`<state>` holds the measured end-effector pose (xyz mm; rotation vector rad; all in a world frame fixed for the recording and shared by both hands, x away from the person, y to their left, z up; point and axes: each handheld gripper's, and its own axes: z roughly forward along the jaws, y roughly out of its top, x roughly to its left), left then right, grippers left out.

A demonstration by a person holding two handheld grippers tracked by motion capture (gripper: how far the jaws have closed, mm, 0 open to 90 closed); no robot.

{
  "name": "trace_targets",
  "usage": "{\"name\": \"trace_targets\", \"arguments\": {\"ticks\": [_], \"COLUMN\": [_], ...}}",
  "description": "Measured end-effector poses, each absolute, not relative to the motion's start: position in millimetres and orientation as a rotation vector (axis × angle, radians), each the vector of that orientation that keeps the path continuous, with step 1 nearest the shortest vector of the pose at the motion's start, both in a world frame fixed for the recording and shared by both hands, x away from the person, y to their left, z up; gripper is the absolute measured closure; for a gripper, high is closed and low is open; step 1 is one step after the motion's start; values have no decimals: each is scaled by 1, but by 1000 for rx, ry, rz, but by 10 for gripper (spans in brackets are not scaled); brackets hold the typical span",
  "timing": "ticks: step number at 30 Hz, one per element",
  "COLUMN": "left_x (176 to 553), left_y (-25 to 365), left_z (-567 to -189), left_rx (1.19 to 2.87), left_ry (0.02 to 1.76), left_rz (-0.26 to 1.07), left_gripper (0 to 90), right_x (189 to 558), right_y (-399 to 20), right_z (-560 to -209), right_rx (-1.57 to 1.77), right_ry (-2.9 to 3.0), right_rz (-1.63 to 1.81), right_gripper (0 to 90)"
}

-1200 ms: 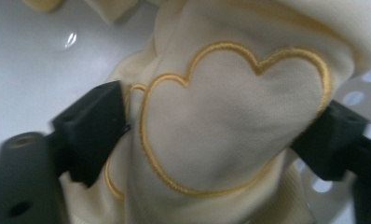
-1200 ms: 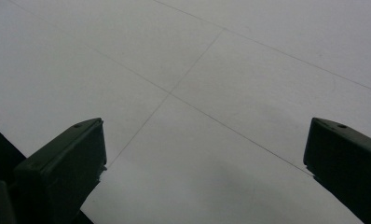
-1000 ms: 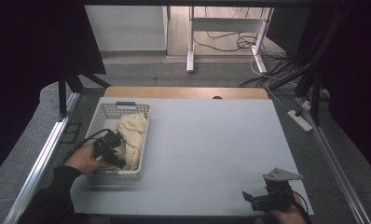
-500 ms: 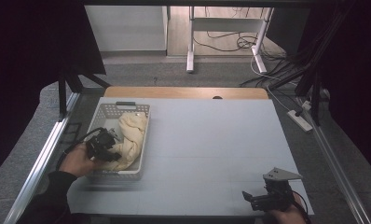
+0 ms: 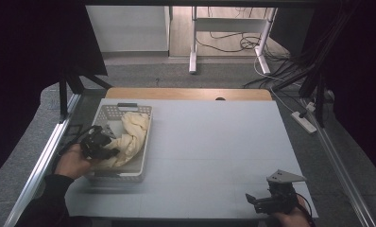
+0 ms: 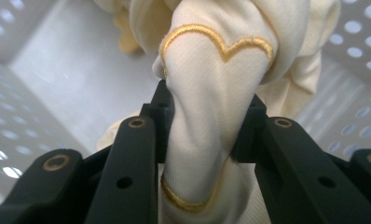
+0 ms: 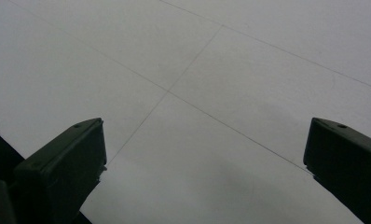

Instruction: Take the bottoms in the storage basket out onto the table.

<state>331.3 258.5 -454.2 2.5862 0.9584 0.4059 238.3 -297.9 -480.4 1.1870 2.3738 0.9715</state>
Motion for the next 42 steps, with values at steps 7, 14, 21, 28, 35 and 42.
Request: {"name": "trace_targets", "arguments": {"ticks": [7,14,21,28,35,42], "left_x": [337,348,360,372,384,395], "left_y": [252,241,241,235,231,222], "left_z": [-444,-438,-444,-451,-454,-459], "left_rx": [2577,2640,2681,2703,2760,2844], "left_ry": [907,847,782,745,672,547], "left_rz": [473,495,528,623,677,645], "left_gripper": [674,657,574,361,127,85], "right_x": [238,238,238,238,239,239], "right_y": [-298,-298,-298,-298,-299,-298], "right_z": [-480,-480,-480,-480,-480,-480], "right_rx": [1189,1190,1189,1190,1189,1188], "right_ry": [2376,2375,2375,2378,2379,2381], "right_rz": [967,972,973,972,977,977], "right_gripper": [0,0,0,0,0,0]}}
